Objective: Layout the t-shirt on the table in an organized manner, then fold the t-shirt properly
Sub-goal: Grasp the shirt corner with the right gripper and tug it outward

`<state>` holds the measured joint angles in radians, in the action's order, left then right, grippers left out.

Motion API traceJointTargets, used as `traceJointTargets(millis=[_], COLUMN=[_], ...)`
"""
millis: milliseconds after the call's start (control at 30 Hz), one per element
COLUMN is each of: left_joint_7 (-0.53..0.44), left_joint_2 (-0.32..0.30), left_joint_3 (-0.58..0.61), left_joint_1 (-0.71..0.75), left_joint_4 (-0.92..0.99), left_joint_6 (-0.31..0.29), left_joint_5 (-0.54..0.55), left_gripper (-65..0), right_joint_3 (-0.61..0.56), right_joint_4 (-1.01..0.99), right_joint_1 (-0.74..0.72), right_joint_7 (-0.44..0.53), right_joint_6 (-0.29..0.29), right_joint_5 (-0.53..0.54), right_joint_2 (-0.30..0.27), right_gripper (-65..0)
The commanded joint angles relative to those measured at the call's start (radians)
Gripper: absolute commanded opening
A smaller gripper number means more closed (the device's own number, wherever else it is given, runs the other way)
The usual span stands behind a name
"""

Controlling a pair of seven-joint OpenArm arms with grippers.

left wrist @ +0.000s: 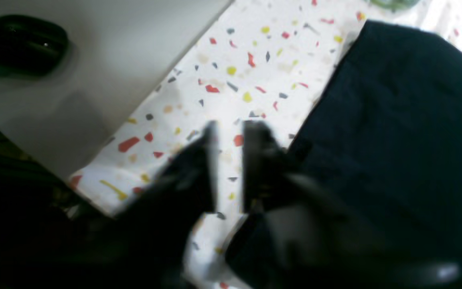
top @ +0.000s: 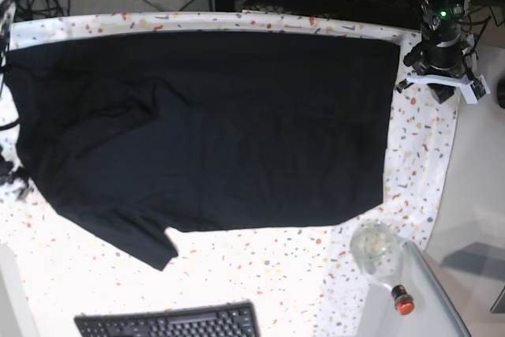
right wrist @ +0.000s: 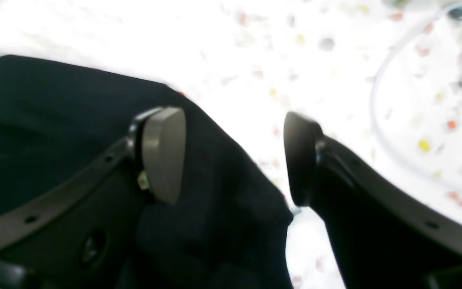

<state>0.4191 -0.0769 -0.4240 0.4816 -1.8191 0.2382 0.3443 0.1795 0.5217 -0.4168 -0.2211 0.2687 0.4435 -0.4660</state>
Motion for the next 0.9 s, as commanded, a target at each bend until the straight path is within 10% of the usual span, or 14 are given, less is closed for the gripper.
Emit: traceJointTargets(millis=[0,167,500,700,867], left_joint_7=[-0.025,-0.024,-0.024,-0.024,-0.024], left_joint_2=[-0.007,-0.013,-0.013,-0.013,-0.013], left_joint_3=[0.0,-0.008,-0.009,-0.009,-0.003], left_joint_1=[-0.001,0.001,-0.001,-0.004,-0.001], left_joint_4=[-0.015,0.037,0.101,0.104,0.097], left_joint_6=[0.0,0.0,0.0,0.0,0.0], left_joint_5=[-0.003,-0.004,-0.006,-0.012,-0.012], left_gripper=[-65.0,-65.0,-65.0,-65.0,-65.0], right_joint_3=[-0.041,-0.171,-0.223,-0.217,-0.214], right_joint_4=[-0.073,-0.328,-0.332,-0.325,-0.202], right_joint_1=[-0.078,-0.166,-0.093,-0.078,-0.032], right_joint_7=[0.075,0.292,0.314,0.389,0.34], right_joint_6=[0.001,0.001,-0.001,-0.001,-0.001], right_joint_5=[-0.008,-0.033,-0.036,-0.035,-0.028], right_joint_2=[-0.029,-0.023,-0.001,-0.001,0.0], right_gripper=[-25.4,-19.4,-21.5,-65.0,-65.0])
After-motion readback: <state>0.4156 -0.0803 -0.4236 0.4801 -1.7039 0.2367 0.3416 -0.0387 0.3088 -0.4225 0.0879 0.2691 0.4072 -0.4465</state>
